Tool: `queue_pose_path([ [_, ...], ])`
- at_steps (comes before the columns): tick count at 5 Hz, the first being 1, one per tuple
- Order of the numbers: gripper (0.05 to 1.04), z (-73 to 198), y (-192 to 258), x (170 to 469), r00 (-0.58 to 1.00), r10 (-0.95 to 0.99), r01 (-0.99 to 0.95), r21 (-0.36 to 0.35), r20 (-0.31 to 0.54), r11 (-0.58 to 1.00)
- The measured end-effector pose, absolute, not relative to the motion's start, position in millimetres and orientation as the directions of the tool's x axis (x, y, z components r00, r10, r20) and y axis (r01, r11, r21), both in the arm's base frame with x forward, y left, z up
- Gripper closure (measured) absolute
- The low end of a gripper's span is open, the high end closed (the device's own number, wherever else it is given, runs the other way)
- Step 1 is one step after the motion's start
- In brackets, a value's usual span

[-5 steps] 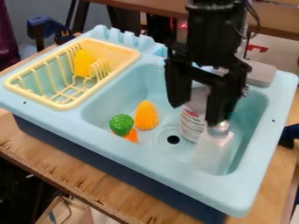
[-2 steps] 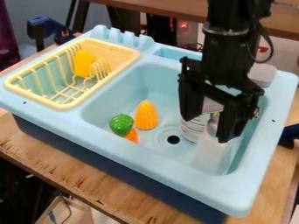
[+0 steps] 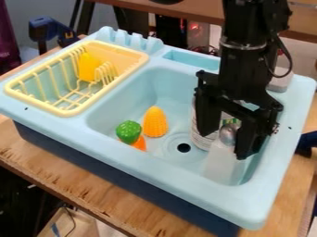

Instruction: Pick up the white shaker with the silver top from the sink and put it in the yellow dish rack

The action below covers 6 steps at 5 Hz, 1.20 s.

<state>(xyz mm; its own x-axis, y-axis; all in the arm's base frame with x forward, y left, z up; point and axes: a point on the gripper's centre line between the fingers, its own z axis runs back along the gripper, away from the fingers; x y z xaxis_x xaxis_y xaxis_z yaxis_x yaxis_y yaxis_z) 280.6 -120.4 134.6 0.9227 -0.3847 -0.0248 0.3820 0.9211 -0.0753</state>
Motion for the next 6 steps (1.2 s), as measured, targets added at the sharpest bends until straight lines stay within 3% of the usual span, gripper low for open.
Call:
queue_pose_path([
  [1,0.412,133.6,-125.1,282.5,0.915,-0.403,0.401,-0.098,-0.003,0.911],
  [2,0.503,133.6,-127.6,281.1,0.915,-0.404,0.401,-0.122,-0.004,0.908],
  [4,0.544,142.8,-121.4,274.9,0.921,-0.389,0.385,-0.134,-0.001,0.913],
  [6,0.553,192.1,-79.0,263.9,0.945,-0.327,0.326,-0.066,-0.005,0.943],
])
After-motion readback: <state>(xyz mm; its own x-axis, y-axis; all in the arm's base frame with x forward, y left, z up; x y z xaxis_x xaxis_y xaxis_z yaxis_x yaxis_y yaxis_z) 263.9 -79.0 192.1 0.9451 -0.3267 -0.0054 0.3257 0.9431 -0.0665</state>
